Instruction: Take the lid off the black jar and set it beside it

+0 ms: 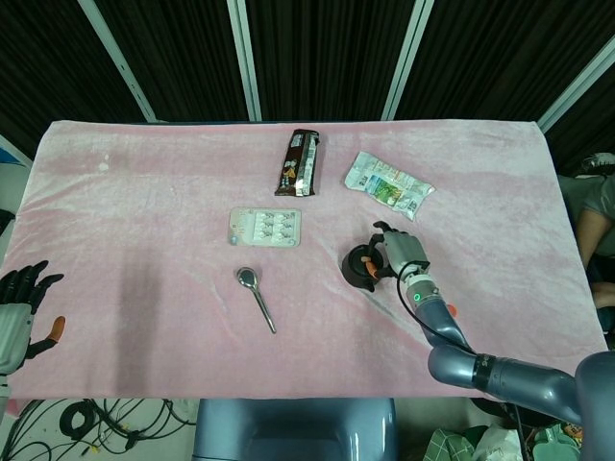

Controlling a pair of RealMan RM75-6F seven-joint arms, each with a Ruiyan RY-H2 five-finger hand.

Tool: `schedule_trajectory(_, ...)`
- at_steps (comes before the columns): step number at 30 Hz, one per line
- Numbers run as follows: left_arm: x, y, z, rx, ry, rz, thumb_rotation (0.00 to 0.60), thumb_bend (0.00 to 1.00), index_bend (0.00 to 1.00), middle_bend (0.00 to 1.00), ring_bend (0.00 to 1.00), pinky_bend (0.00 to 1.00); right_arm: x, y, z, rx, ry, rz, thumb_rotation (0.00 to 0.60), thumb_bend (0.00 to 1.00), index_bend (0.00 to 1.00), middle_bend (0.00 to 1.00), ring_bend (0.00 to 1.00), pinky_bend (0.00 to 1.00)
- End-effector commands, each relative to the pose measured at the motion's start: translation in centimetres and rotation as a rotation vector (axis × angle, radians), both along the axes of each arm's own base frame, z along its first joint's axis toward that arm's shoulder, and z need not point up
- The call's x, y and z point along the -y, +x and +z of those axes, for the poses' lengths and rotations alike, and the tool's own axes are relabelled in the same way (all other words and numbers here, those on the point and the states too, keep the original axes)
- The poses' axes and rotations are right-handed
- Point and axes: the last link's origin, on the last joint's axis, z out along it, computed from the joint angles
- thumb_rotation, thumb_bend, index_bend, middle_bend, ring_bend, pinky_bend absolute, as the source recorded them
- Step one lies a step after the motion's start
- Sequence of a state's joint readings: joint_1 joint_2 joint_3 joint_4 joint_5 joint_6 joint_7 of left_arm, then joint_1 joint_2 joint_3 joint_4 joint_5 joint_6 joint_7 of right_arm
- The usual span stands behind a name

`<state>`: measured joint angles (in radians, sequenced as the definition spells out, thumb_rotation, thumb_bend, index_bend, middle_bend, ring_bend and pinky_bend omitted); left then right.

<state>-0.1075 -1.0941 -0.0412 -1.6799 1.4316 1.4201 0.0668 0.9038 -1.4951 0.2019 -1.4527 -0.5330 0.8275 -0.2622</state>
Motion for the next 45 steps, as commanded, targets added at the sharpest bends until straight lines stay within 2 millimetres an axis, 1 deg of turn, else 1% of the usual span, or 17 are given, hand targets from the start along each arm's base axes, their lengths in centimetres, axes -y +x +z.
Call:
schedule_trajectory(1,0.0,0.0,0.0,0.0,-0.001,0.0,0.6,0.42,0.18,0.03,0.0,0.02,0.0,0.0,-0.1,0.003,0.002,-0.001,0.6,0.34,0.59,0.12,0.21,0.2)
schedule_trajectory(7,0.0,0.0,0.0,0.002,0.0,0.001,0.6,0.42,0.18,0.03,0.0,0.02,0.0,0.3,-0.1,0.025,0.005,-0.004,0.6,0.36,0.65,0.12,0.22,0.2)
schedule_trajectory(13,0.0,0.0,0.0,0.002,-0.001,0.0,0.6,0.42,0.18,0.03,0.0,0.02,0.0,0.8,0.5,0.071,-0.013,0.007,0.6,0.36,0.65,0.12,0.22,0.2)
schedule_trajectory(21,0.1,0.0,0.0,0.001,-0.002,0.002,0.6,0.42,0.18,0.03,0.0,0.02,-0.1,1.4,1.9,0.12,-0.04,0.027,0.6,0.36,0.66,0.12,0.22,0.2)
schedule_trajectory(26,0.1,0.0,0.0,0.001,-0.001,0.002,0.6,0.42,0.18,0.03,0.0,0.02,-0.3,1.3,3.4,0.134,-0.06,0.034,0.6,0.36,0.66,0.12,0.22,0.2)
schedule_trajectory(31,0.1,0.0,0.0,0.002,0.0,0.003,0.6,0.42,0.17,0.03,0.0,0.02,-1.4,0.2,5.7,0.117,-0.078,0.042,0.6,0.36,0.66,0.12,0.22,0.2)
schedule_trajectory(34,0.1,0.0,0.0,0.005,0.001,0.002,0.6,0.42,0.18,0.03,0.0,0.02,-2.8,-1.0,7.3,0.086,-0.076,0.039,0.6,0.36,0.66,0.12,0.22,0.2)
schedule_trajectory(37,0.1,0.0,0.0,0.005,0.0,0.001,0.6,0.42,0.18,0.03,0.0,0.02,-4.1,-2.1,8.5,0.073,-0.074,0.03,0.6,0.36,0.66,0.12,0.22,0.2)
schedule_trajectory(41,0.1,0.0,0.0,0.004,0.0,0.001,0.6,0.42,0.18,0.03,0.0,0.02,-5.4,-3.8,9.0,0.062,-0.065,0.007,0.6,0.36,0.66,0.12,0.22,0.2)
schedule_trajectory(45,0.1,0.0,0.0,0.003,0.0,0.003,0.6,0.42,0.18,0.03,0.0,0.02,-6.3,-5.4,8.5,0.041,-0.055,-0.01,0.6,0.36,0.66,0.12,0.22,0.2)
